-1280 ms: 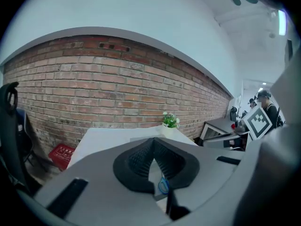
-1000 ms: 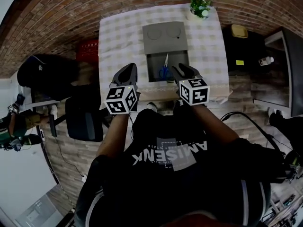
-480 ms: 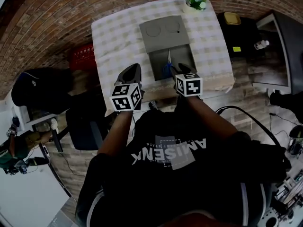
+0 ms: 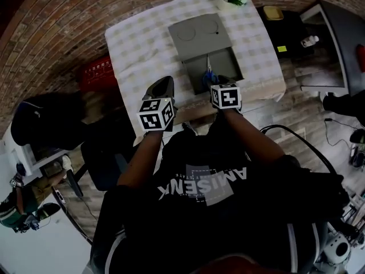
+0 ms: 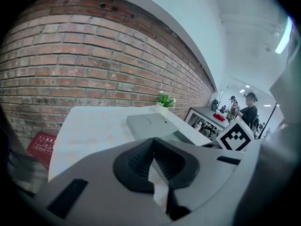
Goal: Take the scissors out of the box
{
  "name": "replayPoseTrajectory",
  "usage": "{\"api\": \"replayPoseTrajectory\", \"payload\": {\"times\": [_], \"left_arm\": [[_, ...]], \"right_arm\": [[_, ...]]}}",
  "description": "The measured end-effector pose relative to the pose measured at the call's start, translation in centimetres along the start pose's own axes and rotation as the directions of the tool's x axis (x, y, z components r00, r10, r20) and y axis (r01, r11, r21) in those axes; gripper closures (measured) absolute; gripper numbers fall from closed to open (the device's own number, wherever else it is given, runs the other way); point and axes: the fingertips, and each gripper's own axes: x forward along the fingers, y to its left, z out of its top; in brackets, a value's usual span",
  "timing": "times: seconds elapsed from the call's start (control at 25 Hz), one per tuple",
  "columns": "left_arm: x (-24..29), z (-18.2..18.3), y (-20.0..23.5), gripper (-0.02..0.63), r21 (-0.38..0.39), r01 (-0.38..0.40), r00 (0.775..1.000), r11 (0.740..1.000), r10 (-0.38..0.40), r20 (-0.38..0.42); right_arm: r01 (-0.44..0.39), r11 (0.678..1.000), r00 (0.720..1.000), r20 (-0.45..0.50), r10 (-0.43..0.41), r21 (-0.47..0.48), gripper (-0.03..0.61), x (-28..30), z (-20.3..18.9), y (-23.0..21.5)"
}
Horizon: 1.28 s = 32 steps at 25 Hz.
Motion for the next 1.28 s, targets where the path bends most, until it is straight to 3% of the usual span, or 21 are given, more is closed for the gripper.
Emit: {"api": "replayPoseTrajectory", "payload": {"times": [0.84, 0.96, 1.28], "left_arm": [[1.4, -1.3, 3.3, 0.601, 0.017, 0.097, 0.993, 0.995, -0.096, -0.068], [1.1, -1.2, 3.9, 0.601, 0.008, 0.099, 0.993, 0.995, -0.098, -0.065], [0.3, -1.3, 4.4, 0.601, 0.045, 0.116, 0.992, 0.992, -0.113, -0.06]], "right_arm": [[0.182, 0.981, 0.972, -0.16, -0.17, 0.062, 0.373, 4.1, -2.5, -1.1], [0.201, 0.975, 0.961, -0.213, -0.178, 0.091, 0.374, 4.3, -2.8, -1.2], [0.253, 0.966, 0.905, -0.367, -0.214, 0.06, 0.384, 4.8, -3.7, -1.4]]}}
